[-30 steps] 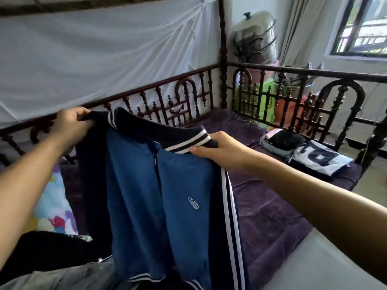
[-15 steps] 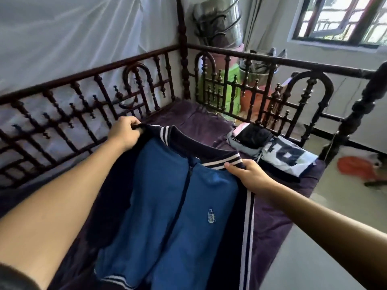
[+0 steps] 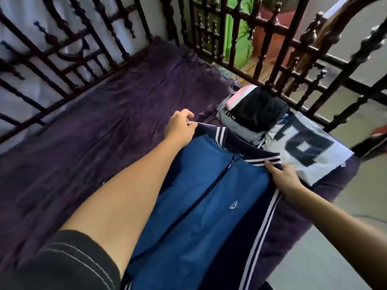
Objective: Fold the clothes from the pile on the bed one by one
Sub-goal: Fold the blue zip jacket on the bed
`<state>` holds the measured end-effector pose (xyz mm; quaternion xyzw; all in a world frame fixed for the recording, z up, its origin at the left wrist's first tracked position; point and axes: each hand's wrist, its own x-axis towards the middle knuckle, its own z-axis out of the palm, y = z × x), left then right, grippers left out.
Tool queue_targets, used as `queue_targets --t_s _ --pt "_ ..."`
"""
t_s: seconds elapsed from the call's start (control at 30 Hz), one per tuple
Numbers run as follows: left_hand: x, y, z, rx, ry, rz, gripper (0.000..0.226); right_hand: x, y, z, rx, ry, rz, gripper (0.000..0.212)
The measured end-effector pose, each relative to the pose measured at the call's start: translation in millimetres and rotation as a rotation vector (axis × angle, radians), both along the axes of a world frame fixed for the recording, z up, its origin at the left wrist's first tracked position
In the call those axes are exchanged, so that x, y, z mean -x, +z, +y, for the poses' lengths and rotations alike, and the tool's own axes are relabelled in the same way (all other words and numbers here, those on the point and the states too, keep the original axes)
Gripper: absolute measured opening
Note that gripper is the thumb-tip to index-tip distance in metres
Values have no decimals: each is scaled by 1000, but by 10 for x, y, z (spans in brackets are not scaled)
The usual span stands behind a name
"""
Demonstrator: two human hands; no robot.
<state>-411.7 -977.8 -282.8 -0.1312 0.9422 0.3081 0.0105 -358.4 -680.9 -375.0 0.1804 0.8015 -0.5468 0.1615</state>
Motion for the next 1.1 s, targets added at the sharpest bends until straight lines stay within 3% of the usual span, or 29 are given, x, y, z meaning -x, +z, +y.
queue_targets --t_s 0.1,0.17,0.23,0.5,0.63,0.8,0.9,0.97,1.03,1.1 --pt "175 -430 96 -11 24 -73 29 384 -431 276 -222 39 -111 28" --pt "34 -680 -2 -26 90 -149 29 499 -563 353 -398 131 -206 23" --pt "-249 -904 -171 -31 174 -237 27 586 -694 348 -523 256 -273 31" --pt "-1730 -1642 -824 -83 576 -618 25 587 -991 -861 -535 833 -291 22" --pt "-2205 -1986 -1188 -10 654 -743 31 511 -1182 -1730 -624 1093 -69 27" --pt "-2366 -2339 -1862 141 863 -607 52 755 -1481 -2683 -613 1124 313 43" --pt "-2432 -2579 -2280 -44 1154 -532 75 1041 -1689 -2924 -751 1107 310 65" --pt "-2458 -2707 -2383 -104 1183 -517 64 1169 -1788 -2923 -863 1128 232 67" --pt "-2409 -2740 -2444 -15 1134 -442 44 1254 -1830 -2916 -914 1140 273 47" --pt "-2256 -2682 -2575 45 1139 -295 34 1372 -1773 -2983 -829 1047 379 32"
